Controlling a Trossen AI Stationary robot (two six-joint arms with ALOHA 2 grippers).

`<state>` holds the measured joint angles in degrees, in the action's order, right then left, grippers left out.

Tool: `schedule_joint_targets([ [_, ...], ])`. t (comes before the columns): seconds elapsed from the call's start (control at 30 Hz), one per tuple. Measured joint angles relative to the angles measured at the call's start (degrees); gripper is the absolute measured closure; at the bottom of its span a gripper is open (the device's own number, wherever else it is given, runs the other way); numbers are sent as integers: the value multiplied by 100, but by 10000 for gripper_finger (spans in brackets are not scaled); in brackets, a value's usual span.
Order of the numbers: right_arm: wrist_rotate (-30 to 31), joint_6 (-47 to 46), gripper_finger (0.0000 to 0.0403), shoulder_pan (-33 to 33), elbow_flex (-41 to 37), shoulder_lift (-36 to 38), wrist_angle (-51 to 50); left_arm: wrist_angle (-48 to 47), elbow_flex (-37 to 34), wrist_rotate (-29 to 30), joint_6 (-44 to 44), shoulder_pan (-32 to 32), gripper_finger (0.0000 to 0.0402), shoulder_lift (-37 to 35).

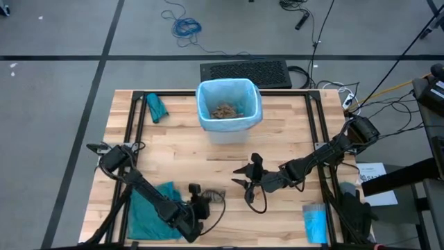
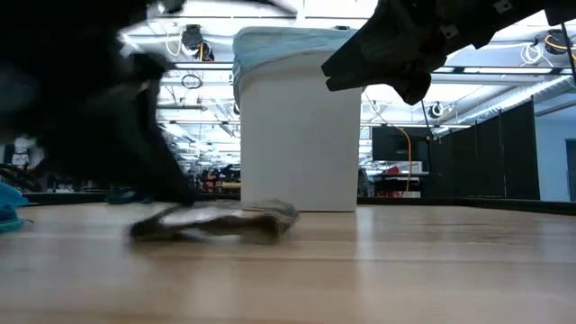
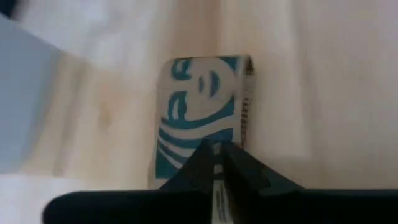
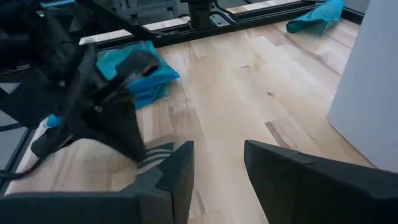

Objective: Place trash/remove bag and relplace
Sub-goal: Put the brown paper napkin into the white trash bin

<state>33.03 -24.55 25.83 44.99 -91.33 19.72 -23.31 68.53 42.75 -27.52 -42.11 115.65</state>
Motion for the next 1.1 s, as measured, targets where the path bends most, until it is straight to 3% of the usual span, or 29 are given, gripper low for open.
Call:
schedule_joint_targets([
  [0.5, 14, -25, 268, 1, 0, 0, -150, 59, 35, -616, -479, -9, 184, -438],
  [0.83, 14, -27, 268, 4, 0, 0, -161, 481, 35, -595, -498, -113, 173, -463],
  [1.1, 14, -30, 268, 4, 0, 0, -161, 550, 33, -750, -361, -21, 173, -61],
])
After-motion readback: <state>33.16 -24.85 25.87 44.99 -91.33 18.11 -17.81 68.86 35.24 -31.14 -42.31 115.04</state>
